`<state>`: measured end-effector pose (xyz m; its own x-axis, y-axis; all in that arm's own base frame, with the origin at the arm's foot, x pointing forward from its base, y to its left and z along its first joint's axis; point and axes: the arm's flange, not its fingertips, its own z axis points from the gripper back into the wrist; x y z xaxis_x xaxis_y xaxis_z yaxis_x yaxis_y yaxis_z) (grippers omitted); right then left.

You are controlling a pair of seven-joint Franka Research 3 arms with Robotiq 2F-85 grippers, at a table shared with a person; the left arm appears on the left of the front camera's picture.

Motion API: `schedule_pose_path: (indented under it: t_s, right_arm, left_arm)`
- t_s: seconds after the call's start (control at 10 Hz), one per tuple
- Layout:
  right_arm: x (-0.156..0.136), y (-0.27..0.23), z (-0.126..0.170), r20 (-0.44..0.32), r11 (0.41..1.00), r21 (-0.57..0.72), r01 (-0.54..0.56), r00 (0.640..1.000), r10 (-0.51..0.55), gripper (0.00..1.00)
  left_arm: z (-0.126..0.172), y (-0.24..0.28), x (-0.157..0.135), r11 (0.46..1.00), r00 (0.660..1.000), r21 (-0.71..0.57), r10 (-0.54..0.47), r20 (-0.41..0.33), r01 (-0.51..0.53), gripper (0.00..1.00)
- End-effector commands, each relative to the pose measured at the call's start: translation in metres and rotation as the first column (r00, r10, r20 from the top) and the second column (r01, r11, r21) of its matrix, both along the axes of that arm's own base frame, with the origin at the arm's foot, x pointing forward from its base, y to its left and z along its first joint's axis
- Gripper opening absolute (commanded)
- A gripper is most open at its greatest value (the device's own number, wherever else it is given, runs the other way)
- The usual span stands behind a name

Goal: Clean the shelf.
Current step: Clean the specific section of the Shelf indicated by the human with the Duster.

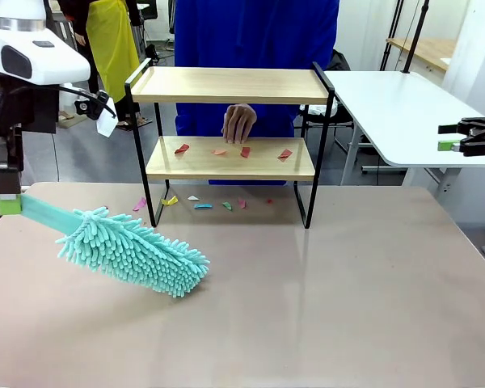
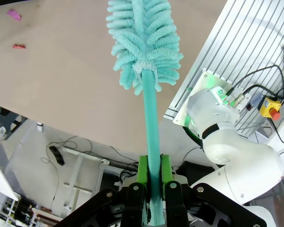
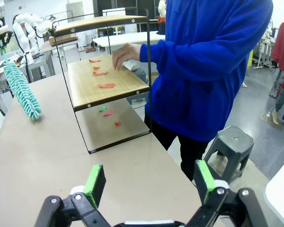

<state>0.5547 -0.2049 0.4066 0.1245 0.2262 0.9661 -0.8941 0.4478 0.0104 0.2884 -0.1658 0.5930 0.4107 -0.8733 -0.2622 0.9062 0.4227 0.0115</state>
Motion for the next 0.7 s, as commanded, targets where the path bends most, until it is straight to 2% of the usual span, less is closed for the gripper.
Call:
schedule_pose_path:
  t_s: [0.0,0.5,0.6]
  right_arm:
    - [-0.0009,0.0035,0.0066,-0.017,1.0,-0.021,0.016,1.0,-0.016,1.0]
    - [-0.0009,0.0035,0.0066,-0.017,1.0,-0.021,0.016,1.0,-0.016,1.0]
    - [-0.0009,0.0035,0.0066,-0.017,1.0,-0.021,0.016,1.0,-0.016,1.0]
  left_arm:
    - [0.0015,0.0012,-0.0026,1.0,1.0,-0.004,0.005,0.0,-0.005,0.13]
    - [0.0,0.0,0.0,1.0,1.0,0.0,0.0,0.0,0.0,0.13]
    - [0.0031,-0.0075,0.0045,0.996,0.999,-0.083,-0.023,0.022,0.025,0.13]
